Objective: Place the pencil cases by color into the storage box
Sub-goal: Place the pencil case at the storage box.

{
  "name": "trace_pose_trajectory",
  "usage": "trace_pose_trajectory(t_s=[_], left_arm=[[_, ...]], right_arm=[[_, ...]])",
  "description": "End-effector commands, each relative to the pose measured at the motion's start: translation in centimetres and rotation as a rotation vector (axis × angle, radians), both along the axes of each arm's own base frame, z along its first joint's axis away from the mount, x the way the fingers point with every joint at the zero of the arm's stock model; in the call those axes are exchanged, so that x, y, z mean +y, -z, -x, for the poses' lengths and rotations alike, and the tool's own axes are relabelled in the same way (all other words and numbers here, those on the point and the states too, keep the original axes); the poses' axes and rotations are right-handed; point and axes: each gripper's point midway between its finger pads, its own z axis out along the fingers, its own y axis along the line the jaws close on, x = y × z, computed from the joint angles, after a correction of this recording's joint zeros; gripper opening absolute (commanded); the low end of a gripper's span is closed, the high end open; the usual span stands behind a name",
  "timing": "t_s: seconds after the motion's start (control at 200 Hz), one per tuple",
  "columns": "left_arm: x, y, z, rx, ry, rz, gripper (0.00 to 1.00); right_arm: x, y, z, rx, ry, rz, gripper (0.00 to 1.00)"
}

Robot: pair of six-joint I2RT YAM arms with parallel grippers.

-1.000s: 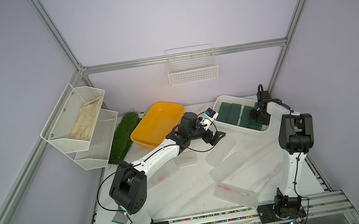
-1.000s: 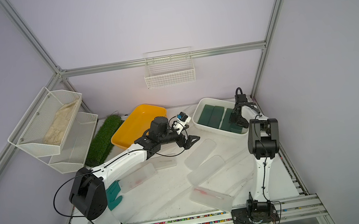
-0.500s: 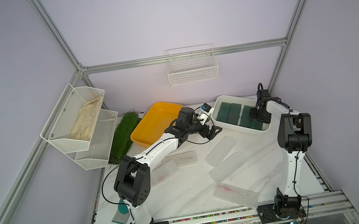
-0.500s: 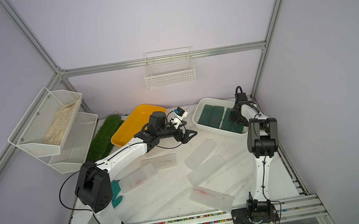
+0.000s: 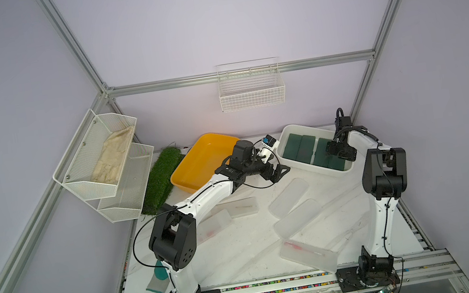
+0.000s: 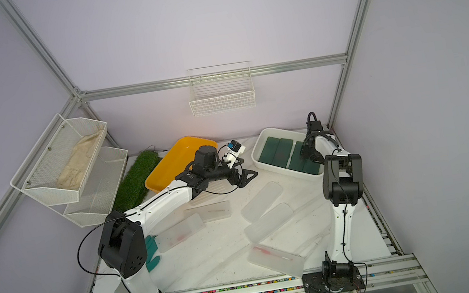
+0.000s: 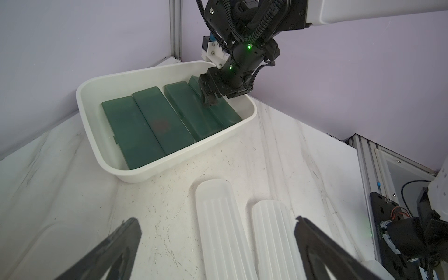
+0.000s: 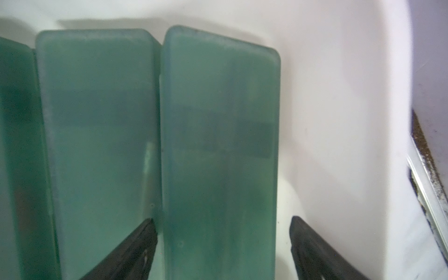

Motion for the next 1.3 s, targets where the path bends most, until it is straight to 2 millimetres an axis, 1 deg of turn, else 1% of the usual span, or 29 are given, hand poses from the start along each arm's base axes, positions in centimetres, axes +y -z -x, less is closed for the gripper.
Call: trace_pose_trajectory(t_s=[0.0, 0.085, 0.125, 0.2, 0.375, 0.46, 0.535, 0.595, 0.7, 0.815, 0.975, 1.0, 1.04, 1.07, 1.16, 1.21, 1.29], left_arm=[[0.4, -3.7, 0.4, -0.058, 0.001, 0.055, 1.0], [0.5, -3.6, 0.4, -0.055, -0.005, 0.047, 1.0], [0.6, -3.5, 0.5, -0.052, -0.007, 0.044, 1.0], [0.7, -3.4, 0.6, -0.049, -0.01, 0.041, 1.0], [1.0, -2.9, 0.9, -0.032, -0.017, 0.035, 1.0], [1.2, -2.9, 1.0, -0.03, -0.024, 0.028, 1.0], [1.5, -2.8, 1.1, -0.027, -0.033, 0.014, 1.0], [1.8, -2.8, 1.1, -0.026, -0.044, 0.003, 1.0], [2.5, -2.4, 1.1, -0.02, -0.075, -0.023, 1.0], [3.5, -1.5, 1.0, 0.004, -0.125, -0.057, 1.0], [5.6, -0.9, 0.4, 0.061, -0.236, -0.075, 1.0], [5.9, -0.8, 0.3, 0.072, -0.257, -0.078, 1.0], [6.7, -0.6, 0.1, 0.083, -0.298, -0.086, 1.0], [7.3, -0.3, -0.1, 0.093, -0.333, -0.096, 1.0], [9.9, 0.8, -0.9, 0.127, -0.453, -0.146, 1.0], [11.4, 1.7, -1.3, 0.149, -0.512, -0.183, 1.0], [13.7, 2.7, -1.8, 0.167, -0.576, -0.236, 1.0]], right_arm=[[-0.4, -2.2, 0.7, -0.003, -0.01, 0.046, 0.87], [-0.3, -3.7, 0.4, -0.026, -0.027, 0.1, 0.87], [-0.4, -3.9, 0.3, -0.021, -0.033, 0.127, 0.87], [-0.4, -3.8, 0.3, -0.002, -0.043, 0.148, 0.87], [0.0, -2.6, 0.5, 0.01, -0.055, 0.142, 0.87], [0.7, -2.8, 0.3, -0.016, -0.066, 0.119, 0.86], [1.8, -3.8, -0.2, -0.075, -0.086, 0.067, 0.86], [3.1, -5.2, -0.7, -0.144, -0.114, 0.019, 0.86], [6.2, -7.6, -1.1, -0.259, -0.171, -0.041, 0.88], [9.5, -9.1, -1.2, -0.317, -0.226, -0.104, 0.88], [15.2, -11.6, -1.3, -0.4, -0.336, -0.158, 0.88], [16.1, -11.7, -1.3, -0.407, -0.356, -0.169, 0.88], [17.5, -12.0, -1.1, -0.414, -0.38, -0.193, 0.88], [18.7, -12.6, -1.4, -0.452, -0.401, -0.21, 0.88], [21.6, -13.3, -0.9, -0.5, -0.453, -0.241, 0.88], [22.8, -13.4, -0.4, -0.518, -0.481, -0.247, 0.88], [24.2, -13.3, 0.7, -0.536, -0.516, -0.268, 0.88]])
